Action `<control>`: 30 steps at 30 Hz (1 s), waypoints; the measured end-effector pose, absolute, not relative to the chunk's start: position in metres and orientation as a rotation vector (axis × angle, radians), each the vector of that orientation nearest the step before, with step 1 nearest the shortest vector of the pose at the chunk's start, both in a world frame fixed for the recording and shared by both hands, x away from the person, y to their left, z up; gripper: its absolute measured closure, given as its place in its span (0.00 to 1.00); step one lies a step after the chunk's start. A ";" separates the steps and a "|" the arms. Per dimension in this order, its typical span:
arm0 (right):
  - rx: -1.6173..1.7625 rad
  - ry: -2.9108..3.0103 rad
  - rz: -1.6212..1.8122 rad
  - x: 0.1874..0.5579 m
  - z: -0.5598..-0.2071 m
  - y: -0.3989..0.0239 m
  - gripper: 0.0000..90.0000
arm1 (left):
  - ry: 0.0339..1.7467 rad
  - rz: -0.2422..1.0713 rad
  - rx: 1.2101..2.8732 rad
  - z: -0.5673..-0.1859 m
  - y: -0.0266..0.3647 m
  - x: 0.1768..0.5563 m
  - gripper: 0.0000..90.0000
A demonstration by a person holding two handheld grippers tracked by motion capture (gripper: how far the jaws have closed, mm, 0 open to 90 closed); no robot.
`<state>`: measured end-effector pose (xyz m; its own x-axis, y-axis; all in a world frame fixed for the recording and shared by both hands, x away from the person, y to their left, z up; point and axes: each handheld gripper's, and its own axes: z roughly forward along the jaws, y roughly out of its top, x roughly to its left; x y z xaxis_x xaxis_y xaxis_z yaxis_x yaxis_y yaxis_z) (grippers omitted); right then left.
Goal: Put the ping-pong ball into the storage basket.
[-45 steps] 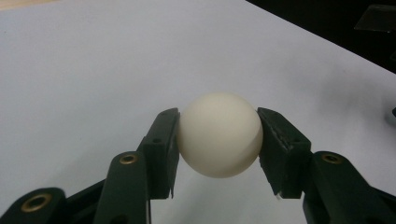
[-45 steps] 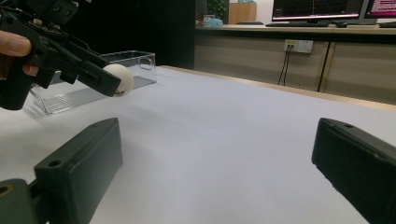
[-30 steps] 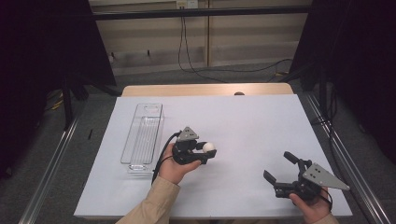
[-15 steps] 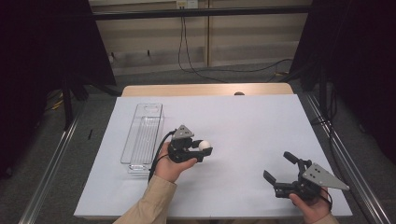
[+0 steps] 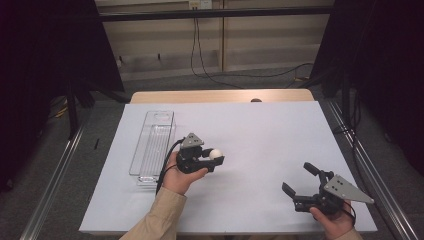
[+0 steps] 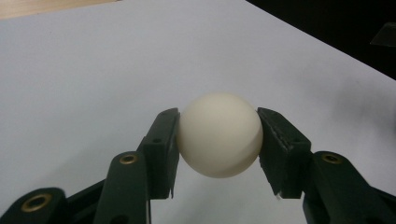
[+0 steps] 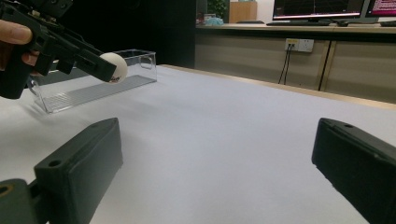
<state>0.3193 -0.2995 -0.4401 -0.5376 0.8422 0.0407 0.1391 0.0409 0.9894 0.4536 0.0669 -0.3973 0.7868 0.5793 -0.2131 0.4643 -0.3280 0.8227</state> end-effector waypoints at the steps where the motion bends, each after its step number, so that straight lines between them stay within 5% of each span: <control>1: 0.990 1.738 1.543 0.319 -0.440 -0.300 0.02 | 0.783 0.148 1.982 -0.397 0.067 0.454 0.57; 30: 0.989 1.738 1.544 0.320 -0.440 -0.299 0.02 | 0.819 0.167 1.952 -0.392 0.085 0.458 0.57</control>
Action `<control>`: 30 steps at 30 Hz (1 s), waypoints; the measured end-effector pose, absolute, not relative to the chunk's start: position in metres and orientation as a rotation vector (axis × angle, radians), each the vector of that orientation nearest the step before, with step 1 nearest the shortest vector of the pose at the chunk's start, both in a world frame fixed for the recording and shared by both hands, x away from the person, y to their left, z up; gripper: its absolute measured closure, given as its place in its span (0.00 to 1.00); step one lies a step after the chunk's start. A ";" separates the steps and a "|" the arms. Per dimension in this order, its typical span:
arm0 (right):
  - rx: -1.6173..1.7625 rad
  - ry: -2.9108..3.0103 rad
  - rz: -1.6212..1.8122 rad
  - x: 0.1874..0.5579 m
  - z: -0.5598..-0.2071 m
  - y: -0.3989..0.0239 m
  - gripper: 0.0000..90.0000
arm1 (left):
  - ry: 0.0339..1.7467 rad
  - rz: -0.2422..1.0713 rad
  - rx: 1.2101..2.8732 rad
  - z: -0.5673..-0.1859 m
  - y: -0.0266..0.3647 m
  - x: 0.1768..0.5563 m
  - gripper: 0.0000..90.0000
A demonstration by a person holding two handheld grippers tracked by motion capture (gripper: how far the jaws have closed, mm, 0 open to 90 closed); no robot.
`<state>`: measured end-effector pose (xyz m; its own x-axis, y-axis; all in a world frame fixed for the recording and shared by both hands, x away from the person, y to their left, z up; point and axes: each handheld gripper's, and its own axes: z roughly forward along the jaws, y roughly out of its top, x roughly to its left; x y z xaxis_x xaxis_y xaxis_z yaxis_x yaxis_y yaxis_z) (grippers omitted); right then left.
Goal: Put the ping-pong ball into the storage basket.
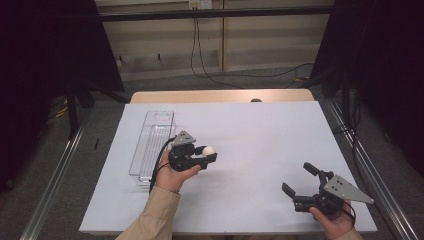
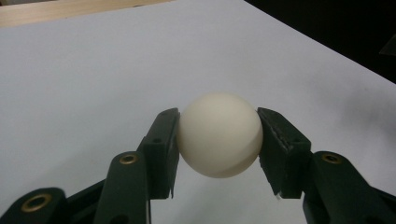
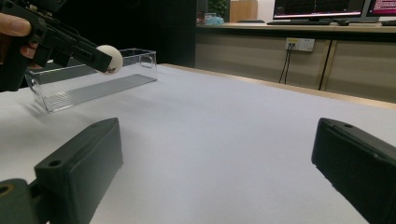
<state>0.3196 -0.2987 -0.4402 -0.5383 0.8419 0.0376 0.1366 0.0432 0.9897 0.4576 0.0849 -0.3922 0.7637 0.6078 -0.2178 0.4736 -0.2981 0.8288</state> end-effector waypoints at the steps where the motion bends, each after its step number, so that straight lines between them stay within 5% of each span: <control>1: 0.988 1.739 1.543 0.320 -0.440 -0.299 0.02 | 0.828 0.166 1.943 -0.392 0.085 0.457 0.57; 30: 0.997 1.731 1.548 0.319 -0.439 -0.298 0.02 | 0.844 0.194 1.941 -0.391 0.095 0.460 0.57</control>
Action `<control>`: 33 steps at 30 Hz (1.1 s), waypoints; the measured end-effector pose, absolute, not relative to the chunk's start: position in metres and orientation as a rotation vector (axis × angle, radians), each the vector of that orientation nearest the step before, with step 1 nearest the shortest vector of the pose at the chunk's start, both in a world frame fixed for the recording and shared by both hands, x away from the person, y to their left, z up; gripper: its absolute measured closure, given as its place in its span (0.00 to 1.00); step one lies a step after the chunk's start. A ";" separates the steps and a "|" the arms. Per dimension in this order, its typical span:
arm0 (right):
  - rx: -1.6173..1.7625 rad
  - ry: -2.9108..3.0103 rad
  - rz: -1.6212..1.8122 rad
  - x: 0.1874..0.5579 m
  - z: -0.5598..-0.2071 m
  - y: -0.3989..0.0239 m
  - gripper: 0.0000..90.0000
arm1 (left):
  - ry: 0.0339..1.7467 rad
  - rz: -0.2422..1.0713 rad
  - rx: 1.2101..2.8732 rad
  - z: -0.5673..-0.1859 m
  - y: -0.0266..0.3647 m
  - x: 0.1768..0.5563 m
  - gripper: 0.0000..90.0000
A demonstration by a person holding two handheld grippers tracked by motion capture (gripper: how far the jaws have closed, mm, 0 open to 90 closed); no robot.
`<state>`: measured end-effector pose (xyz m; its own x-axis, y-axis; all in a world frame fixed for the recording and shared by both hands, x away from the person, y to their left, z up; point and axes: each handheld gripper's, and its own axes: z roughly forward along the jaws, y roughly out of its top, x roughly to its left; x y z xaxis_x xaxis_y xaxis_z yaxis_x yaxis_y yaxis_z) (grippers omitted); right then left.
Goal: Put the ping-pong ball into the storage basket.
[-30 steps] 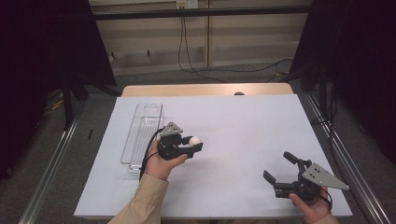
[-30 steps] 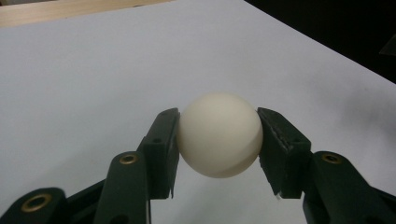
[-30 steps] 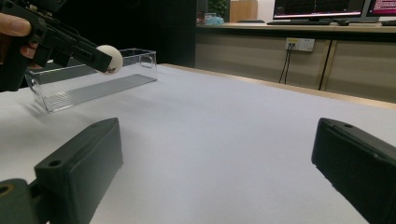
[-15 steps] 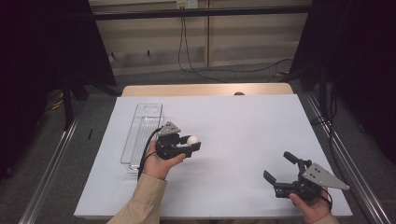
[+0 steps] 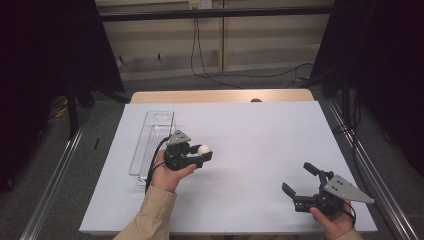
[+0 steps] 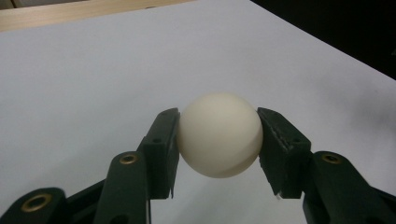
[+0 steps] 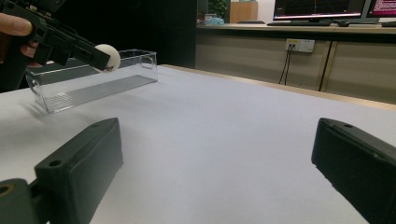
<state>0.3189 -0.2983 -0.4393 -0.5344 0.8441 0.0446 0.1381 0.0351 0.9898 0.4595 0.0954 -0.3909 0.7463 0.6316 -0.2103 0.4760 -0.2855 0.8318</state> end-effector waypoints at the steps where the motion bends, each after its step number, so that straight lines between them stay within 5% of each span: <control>1: 0.997 1.731 1.548 0.319 -0.439 -0.298 0.02 | 0.846 0.196 1.940 -0.391 0.096 0.460 0.57; 33: 0.996 1.736 1.532 0.320 -0.440 -0.300 0.02 | 0.877 0.216 1.938 -0.391 0.107 0.461 0.57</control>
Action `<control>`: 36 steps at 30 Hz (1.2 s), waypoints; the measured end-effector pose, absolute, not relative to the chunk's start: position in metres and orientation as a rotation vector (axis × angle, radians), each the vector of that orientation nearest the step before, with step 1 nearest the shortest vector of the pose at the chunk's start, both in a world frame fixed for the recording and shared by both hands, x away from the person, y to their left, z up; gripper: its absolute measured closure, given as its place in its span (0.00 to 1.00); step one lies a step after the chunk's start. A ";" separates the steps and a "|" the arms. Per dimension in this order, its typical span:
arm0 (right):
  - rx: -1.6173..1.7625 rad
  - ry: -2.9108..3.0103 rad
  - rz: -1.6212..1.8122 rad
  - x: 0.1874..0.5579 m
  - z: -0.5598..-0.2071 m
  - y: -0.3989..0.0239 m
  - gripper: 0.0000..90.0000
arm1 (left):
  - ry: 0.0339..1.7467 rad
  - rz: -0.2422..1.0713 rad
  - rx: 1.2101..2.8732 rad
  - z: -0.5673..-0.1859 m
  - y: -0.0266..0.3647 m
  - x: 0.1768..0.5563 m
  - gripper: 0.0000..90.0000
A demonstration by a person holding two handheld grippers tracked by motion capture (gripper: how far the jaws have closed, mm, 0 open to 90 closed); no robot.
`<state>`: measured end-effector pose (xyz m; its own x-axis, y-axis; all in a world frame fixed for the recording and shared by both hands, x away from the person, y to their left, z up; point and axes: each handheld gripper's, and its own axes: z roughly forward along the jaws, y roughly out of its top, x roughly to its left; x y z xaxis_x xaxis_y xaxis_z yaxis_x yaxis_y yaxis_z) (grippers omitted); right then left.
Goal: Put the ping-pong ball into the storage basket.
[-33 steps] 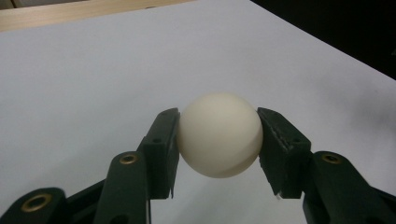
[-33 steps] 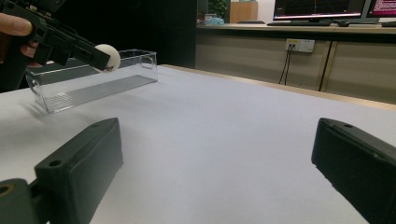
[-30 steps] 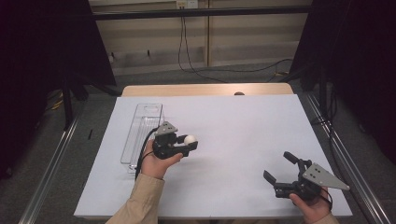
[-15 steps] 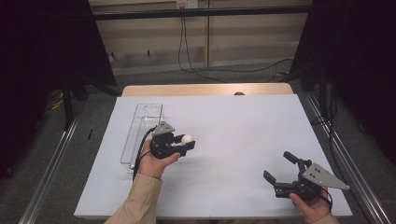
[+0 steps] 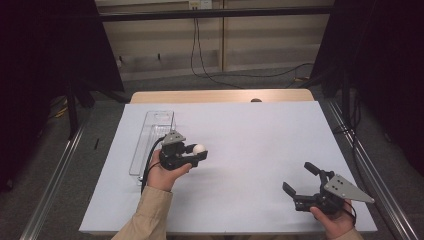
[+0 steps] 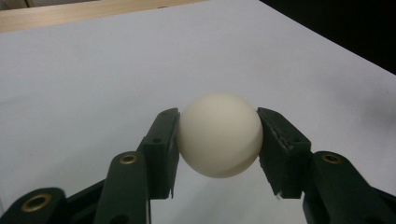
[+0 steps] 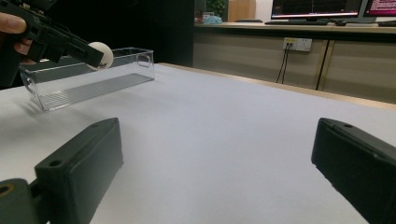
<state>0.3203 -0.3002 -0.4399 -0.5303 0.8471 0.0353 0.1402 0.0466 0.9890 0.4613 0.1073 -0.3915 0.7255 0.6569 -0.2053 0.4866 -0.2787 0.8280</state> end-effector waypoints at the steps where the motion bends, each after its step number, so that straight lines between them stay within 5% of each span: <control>1: 1.000 1.734 1.530 0.321 -0.440 -0.300 0.02 | 0.870 0.211 1.933 -0.391 0.108 0.462 0.57; 36: 1.017 1.727 1.528 0.323 -0.441 -0.299 0.02 | 0.904 0.246 1.903 -0.387 0.126 0.464 0.57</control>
